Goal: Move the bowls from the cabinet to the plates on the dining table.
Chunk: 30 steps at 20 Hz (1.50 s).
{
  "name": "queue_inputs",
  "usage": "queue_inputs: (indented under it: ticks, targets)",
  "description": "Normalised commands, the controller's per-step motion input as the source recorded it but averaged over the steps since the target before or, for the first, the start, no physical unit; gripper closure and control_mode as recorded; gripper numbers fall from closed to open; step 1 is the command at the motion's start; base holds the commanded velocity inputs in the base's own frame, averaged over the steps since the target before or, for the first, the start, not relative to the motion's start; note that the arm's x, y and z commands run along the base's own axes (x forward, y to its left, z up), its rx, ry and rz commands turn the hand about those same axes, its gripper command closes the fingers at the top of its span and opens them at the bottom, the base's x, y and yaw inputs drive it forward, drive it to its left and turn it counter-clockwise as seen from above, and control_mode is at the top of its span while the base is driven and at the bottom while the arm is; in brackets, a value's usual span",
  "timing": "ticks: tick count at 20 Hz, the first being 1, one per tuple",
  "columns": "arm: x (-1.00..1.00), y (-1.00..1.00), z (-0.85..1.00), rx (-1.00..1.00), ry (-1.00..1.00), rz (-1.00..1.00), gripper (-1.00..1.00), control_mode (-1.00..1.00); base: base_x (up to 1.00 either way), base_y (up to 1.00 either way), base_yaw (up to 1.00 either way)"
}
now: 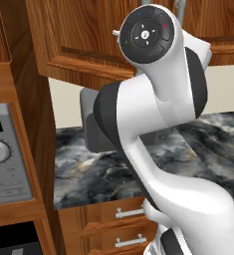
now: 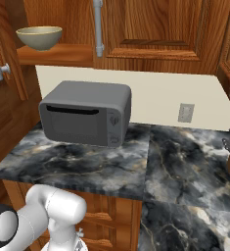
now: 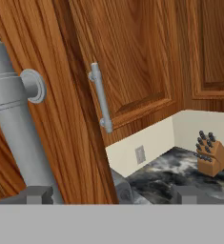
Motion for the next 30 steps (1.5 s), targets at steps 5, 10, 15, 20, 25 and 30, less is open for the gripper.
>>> queue_inputs:
  ticks: [5, 10, 15, 20, 25, 30]
  targets:
    - [-0.39, -0.17, 0.01, 0.18, 0.1, 0.07, -1.0, -1.0, 0.0, 0.0, 0.0]
    - [-0.2, -0.02, 0.05, 0.12, 0.08, 0.15, -1.0, -1.0, 0.0, 0.0, 0.0]
    - [-0.13, -0.11, 0.13, 0.07, 0.01, 0.14, -1.0, -1.0, 0.0, 0.0, 0.0]
    - [-0.12, -0.17, 0.08, 0.06, 0.0, 0.14, -1.0, -1.0, 0.0, 0.0, 0.0]
    - [-0.12, -0.25, 0.0, 0.01, 0.0, 0.13, -1.0, -1.0, 0.0, 0.0, 0.0]
    - [-0.08, -0.3, 0.0, 0.0, 0.0, 0.13, -1.0, -1.0, 0.0, 0.0, 0.0]
